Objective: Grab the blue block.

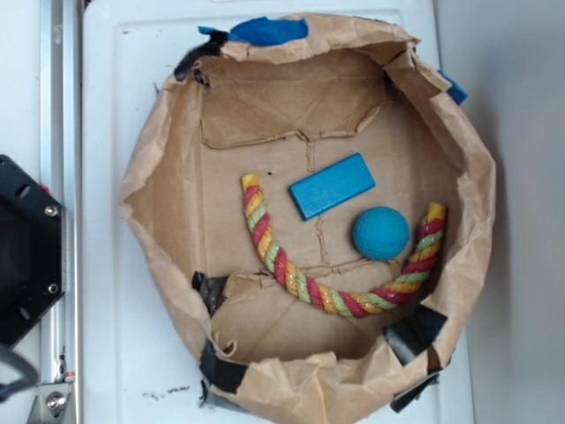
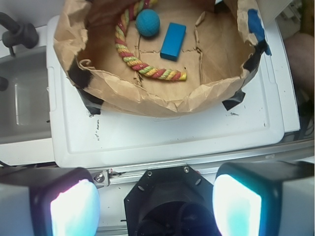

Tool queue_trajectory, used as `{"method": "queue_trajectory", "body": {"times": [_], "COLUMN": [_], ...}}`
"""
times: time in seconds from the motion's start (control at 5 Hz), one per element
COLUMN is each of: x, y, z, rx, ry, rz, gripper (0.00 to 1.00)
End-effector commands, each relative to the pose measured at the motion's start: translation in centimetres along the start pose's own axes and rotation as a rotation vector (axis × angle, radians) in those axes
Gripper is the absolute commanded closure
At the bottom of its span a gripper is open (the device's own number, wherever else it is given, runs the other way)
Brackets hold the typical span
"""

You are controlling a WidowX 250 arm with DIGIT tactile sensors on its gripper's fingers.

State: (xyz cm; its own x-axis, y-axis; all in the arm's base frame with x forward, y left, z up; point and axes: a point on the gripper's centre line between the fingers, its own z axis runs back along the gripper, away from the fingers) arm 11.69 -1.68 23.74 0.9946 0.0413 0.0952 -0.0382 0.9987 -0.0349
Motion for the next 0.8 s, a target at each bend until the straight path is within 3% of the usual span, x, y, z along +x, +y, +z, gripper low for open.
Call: {"method": "queue_trajectory", "body": {"times": [0.0,0.4,0.6], "x": [0.0,5.9,7.2], "y": [0.0,0.5,0.7], "z": [0.0,-0.2,-0.1], "rx": [0.000,0.033,-0.032], "ry": [0.000,-0.112,-0.127], "rz": [0.000,0.011,-0.027], "gripper": [0.00,0.00,0.00]}}
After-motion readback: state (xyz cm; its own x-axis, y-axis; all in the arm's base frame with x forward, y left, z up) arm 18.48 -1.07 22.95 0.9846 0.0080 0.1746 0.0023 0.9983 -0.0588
